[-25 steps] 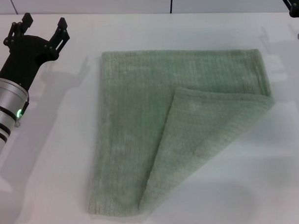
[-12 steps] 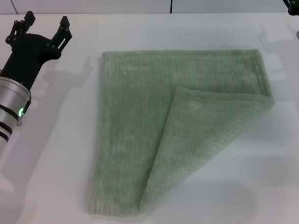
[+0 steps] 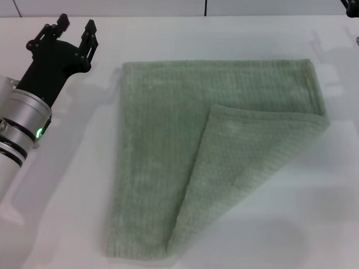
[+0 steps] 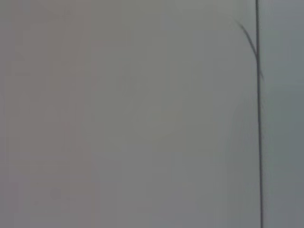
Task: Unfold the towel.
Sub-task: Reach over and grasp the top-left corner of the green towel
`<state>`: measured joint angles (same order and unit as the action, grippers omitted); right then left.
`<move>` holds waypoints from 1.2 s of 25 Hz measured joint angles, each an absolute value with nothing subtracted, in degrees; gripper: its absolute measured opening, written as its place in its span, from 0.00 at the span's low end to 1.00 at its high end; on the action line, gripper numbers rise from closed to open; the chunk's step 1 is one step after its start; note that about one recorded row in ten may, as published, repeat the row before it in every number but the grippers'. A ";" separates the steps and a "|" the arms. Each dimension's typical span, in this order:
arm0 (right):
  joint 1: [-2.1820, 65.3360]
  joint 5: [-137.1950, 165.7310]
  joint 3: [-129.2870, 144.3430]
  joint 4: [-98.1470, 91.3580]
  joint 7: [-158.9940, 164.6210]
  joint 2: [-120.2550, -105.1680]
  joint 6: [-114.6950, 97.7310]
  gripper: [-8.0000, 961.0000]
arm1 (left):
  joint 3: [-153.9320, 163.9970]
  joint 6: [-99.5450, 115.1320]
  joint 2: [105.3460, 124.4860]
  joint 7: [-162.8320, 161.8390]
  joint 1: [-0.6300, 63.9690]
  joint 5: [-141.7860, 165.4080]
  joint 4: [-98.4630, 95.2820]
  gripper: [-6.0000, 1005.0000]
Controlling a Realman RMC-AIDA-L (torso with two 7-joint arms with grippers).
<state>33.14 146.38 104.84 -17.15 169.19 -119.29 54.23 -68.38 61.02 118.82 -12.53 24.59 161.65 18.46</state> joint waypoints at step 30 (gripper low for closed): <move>33.21 146.52 104.85 -17.14 169.19 -119.20 54.23 0.79 | -58.27 40.26 117.89 -35.39 32.10 165.43 21.33 0.00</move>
